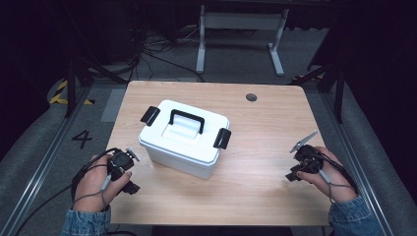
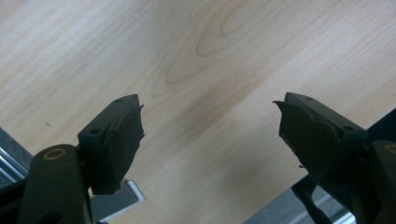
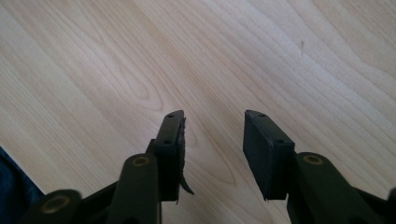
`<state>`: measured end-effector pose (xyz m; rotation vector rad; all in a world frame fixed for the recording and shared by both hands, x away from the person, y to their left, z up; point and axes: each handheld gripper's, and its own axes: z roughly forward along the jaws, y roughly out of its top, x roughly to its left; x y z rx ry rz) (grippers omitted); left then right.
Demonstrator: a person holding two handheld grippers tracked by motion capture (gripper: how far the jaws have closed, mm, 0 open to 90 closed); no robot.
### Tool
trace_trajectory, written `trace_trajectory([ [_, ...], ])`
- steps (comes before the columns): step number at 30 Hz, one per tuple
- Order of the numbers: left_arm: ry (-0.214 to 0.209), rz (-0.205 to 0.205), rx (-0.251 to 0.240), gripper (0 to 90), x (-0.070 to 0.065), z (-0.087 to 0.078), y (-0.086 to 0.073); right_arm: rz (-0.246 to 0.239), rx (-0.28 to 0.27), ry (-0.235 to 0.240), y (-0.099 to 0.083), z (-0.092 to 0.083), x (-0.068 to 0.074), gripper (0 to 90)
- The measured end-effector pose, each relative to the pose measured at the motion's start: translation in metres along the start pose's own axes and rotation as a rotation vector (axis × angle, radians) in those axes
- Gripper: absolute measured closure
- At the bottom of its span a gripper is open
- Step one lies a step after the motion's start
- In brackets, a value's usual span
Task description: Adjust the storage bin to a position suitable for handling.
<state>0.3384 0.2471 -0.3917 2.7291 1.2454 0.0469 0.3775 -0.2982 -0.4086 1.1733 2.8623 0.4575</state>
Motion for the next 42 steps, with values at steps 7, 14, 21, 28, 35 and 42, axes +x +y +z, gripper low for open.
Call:
trace_trajectory([
  [7,-0.031,0.027,-0.034,22.3,0.003,-0.005,0.0,-0.05,-0.084,-0.005,0.005,-0.014,0.006,63.2],
  [14,-0.047,0.029,-0.038,22.2,0.003,-0.007,0.0,-0.06,-0.089,0.012,0.002,-0.016,0.006,64.3],
  [21,-0.073,-0.01,-0.063,21.9,0.004,-0.009,-0.002,-0.083,-0.085,0.021,0.004,-0.016,0.01,65.8],
  [28,-0.075,-0.018,-0.061,22.6,0.005,-0.01,-0.002,-0.077,-0.099,0.034,0.016,-0.021,0.017,65.3],
  [35,-0.08,-0.019,-0.058,22.7,0.006,-0.01,0.0,-0.158,-0.102,0.023,0.049,-0.036,0.032,65.6],
  [42,-0.074,-0.017,-0.072,22.7,0.009,-0.012,0.0,-0.213,-0.13,0.023,0.082,-0.056,0.048,64.9],
])
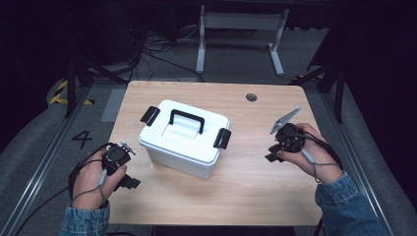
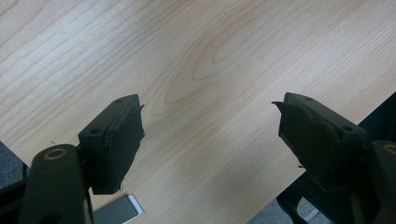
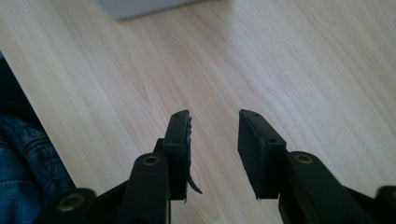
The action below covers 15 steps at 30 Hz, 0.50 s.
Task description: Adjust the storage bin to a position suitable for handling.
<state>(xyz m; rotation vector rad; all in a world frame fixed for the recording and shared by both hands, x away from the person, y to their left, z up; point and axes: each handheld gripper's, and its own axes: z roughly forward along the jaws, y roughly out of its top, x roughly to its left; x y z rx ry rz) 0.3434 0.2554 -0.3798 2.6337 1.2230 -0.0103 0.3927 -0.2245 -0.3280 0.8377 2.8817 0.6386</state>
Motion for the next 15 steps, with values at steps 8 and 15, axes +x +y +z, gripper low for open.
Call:
trace_trajectory([
  [8,-0.008,-0.004,-0.005,23.0,0.0,0.0,0.0,-0.06,-0.055,0.023,0.032,0.002,0.009,60.9],
  [15,-0.01,-0.005,0.007,23.0,0.0,0.004,0.001,-0.102,-0.018,0.023,0.069,-0.003,0.013,62.8],
])
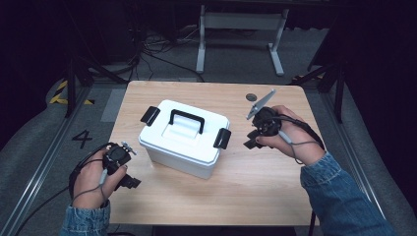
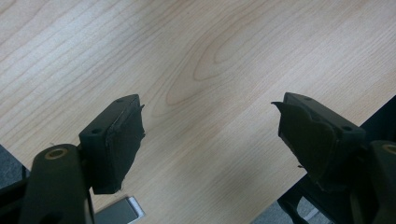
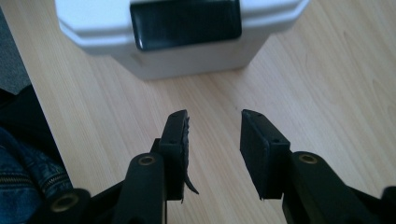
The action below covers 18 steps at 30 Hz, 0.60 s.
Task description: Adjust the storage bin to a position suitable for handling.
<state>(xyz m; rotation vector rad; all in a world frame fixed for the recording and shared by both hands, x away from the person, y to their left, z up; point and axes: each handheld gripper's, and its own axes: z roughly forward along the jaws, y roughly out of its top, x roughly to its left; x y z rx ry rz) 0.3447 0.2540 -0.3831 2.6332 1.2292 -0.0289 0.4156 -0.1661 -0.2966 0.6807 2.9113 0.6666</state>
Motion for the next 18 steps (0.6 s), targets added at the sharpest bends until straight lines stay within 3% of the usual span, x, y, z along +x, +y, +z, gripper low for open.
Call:
trace_trajectory([
  [7,0.0,-0.006,-0.003,23.0,0.0,0.0,-0.004,-0.042,0.004,0.003,0.035,-0.001,-0.004,60.9],
  [9,0.01,-0.015,-0.01,22.9,0.0,0.0,-0.005,-0.018,0.018,0.008,0.043,0.0,-0.004,59.6],
  [13,0.029,-0.013,-0.021,21.8,-0.003,0.001,-0.007,-0.041,-0.015,0.028,0.06,-0.001,-0.003,59.8],
  [15,0.051,0.01,-0.028,21.6,-0.007,0.001,-0.007,-0.042,-0.028,0.043,0.068,-0.001,-0.003,60.3],
  [18,0.04,0.004,-0.038,21.7,-0.012,0.0,-0.008,-0.045,-0.032,0.065,0.083,0.003,-0.005,61.0],
])
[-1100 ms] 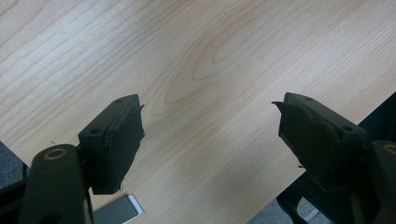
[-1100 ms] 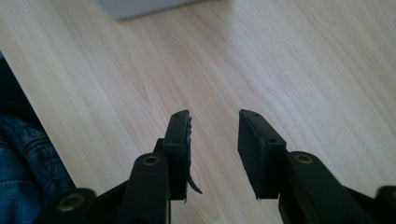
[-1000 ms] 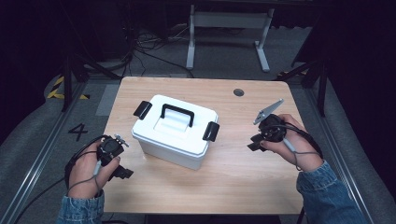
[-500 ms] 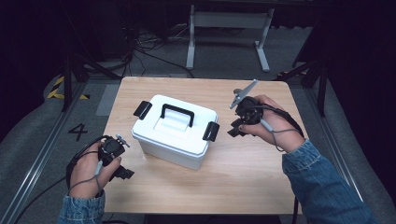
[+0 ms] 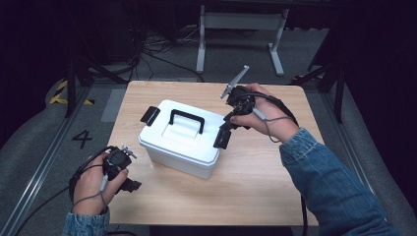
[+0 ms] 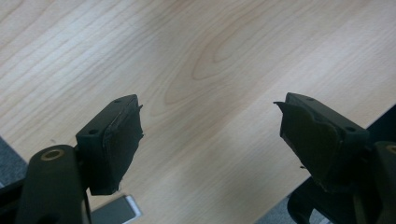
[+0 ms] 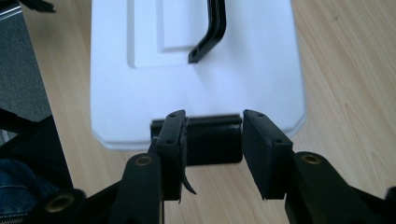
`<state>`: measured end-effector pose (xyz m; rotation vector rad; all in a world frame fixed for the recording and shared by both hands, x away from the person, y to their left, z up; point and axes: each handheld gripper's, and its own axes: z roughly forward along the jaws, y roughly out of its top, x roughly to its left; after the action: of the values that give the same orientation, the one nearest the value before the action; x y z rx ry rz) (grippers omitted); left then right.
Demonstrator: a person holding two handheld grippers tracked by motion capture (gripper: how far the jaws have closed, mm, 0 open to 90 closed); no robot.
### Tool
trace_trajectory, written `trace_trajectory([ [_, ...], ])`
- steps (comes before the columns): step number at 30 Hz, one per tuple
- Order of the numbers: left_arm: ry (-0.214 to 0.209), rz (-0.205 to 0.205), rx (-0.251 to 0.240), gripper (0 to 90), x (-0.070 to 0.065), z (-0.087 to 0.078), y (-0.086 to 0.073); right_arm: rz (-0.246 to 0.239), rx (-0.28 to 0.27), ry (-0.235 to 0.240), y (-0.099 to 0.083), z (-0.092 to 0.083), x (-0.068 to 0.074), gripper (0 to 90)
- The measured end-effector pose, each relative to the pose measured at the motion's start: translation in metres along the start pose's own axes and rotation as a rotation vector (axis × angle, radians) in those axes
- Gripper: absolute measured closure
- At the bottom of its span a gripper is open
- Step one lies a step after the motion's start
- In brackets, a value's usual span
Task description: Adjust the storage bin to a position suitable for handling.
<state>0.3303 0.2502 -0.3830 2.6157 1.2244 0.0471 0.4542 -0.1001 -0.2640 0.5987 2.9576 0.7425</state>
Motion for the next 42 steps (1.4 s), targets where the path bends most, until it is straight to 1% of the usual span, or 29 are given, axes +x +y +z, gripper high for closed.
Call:
trace_trajectory([
  [1,-0.001,-0.01,-0.003,21.7,-0.001,-0.001,-0.001,0.0,0.004,0.001,0.003,0.001,-0.001,60.9],
  [3,0.01,-0.012,-0.013,21.7,-0.001,-0.002,-0.003,-0.004,0.0,0.006,0.012,0.005,-0.003,59.9],
  [4,0.019,-0.005,-0.015,21.8,0.0,-0.003,-0.004,-0.007,-0.004,0.009,0.016,0.007,-0.004,58.2],
  [5,0.014,-0.009,-0.013,21.7,-0.001,-0.003,-0.005,-0.011,-0.006,0.012,0.02,0.009,-0.004,56.3],
  [6,0.017,-0.003,-0.015,21.6,-0.002,-0.002,-0.006,-0.018,-0.013,0.012,0.025,0.012,-0.005,55.7],
  [9,0.023,0.026,-0.012,20.4,-0.003,-0.001,-0.007,-0.007,-0.008,0.034,0.035,0.019,-0.005,54.9],
  [11,0.022,0.019,-0.016,20.1,-0.004,-0.001,-0.007,-0.003,-0.007,0.056,0.044,0.027,-0.006,54.2],
  [12,0.022,0.019,-0.016,19.9,-0.004,-0.001,-0.007,-0.003,-0.007,0.056,0.044,0.027,-0.006,54.2],
  [15,0.027,0.009,-0.016,19.5,-0.002,0.0,-0.007,0.001,-0.012,0.061,0.053,0.036,-0.006,54.4],
  [16,0.029,0.006,-0.016,19.5,-0.002,0.0,-0.007,0.004,-0.006,0.062,0.059,0.043,-0.007,54.6],
  [17,0.03,0.001,-0.012,19.5,-0.002,0.0,-0.006,0.002,-0.003,0.063,0.061,0.045,-0.007,54.6],
  [19,0.035,0.01,-0.008,19.5,-0.002,0.001,-0.006,0.008,0.005,0.073,0.065,0.052,-0.007,54.7],
  [20,0.035,0.01,-0.008,19.5,-0.002,0.001,-0.006,0.008,0.005,0.073,0.065,0.052,-0.007,54.7],
  [21,0.035,0.02,-0.006,19.5,-0.001,0.002,-0.006,0.015,0.011,0.08,0.07,0.059,-0.008,55.8],
  [22,0.035,0.02,-0.006,19.5,-0.001,0.002,-0.006,0.021,0.009,0.089,0.072,0.061,-0.009,56.4],
  [23,0.03,0.008,-0.008,19.5,-0.001,0.002,-0.005,0.021,0.009,0.089,0.072,0.061,-0.009,56.4],
  [25,0.038,0.012,-0.008,19.4,-0.001,0.001,-0.003,0.033,0.011,0.095,0.076,0.067,-0.01,60.0],
  [26,0.041,0.017,-0.008,19.4,-0.001,0.002,-0.001,0.037,0.013,0.091,0.077,0.069,-0.011,62.9],
  [27,0.051,0.033,-0.013,18.9,-0.003,0.003,0.001,0.039,0.019,0.096,0.078,0.07,-0.011,66.9],
  [28,0.053,0.058,-0.014,17.8,-0.004,0.003,0.002,0.031,0.03,0.092,0.079,0.072,-0.011,71.3],
  [29,0.05,0.092,-0.017,17.0,-0.007,0.005,0.005,0.027,0.036,0.086,0.08,0.072,-0.011,75.7],
  [30,0.042,0.104,-0.013,17.9,-0.008,0.006,0.006,0.016,0.054,0.077,0.081,0.073,-0.01,80.6],
  [31,0.027,0.107,-0.005,18.2,-0.009,0.006,0.007,0.013,0.062,0.075,0.081,0.074,-0.009,81.0],
  [32,0.026,0.111,-0.006,18.1,-0.009,0.007,0.009,0.005,0.067,0.073,0.082,0.074,-0.009,81.4],
  [34,0.045,0.1,0.004,18.6,-0.008,0.007,0.011,0.002,0.076,0.08,0.083,0.073,-0.007,82.6],
  [35,0.045,0.1,0.004,18.4,-0.008,0.007,0.011,0.002,0.076,0.08,0.083,0.073,-0.007,82.6],
  [36,0.047,0.074,0.005,18.4,-0.006,0.007,0.012,-0.012,0.088,0.079,0.084,0.073,-0.005,83.2],
  [38,0.05,0.064,0.005,18.7,-0.005,0.007,0.011,-0.017,0.096,0.076,0.085,0.073,-0.002,83.6],
  [42,0.053,0.061,0.007,18.6,-0.005,0.007,0.011,-0.016,0.1,0.069,0.086,0.072,0.0,83.8],
])
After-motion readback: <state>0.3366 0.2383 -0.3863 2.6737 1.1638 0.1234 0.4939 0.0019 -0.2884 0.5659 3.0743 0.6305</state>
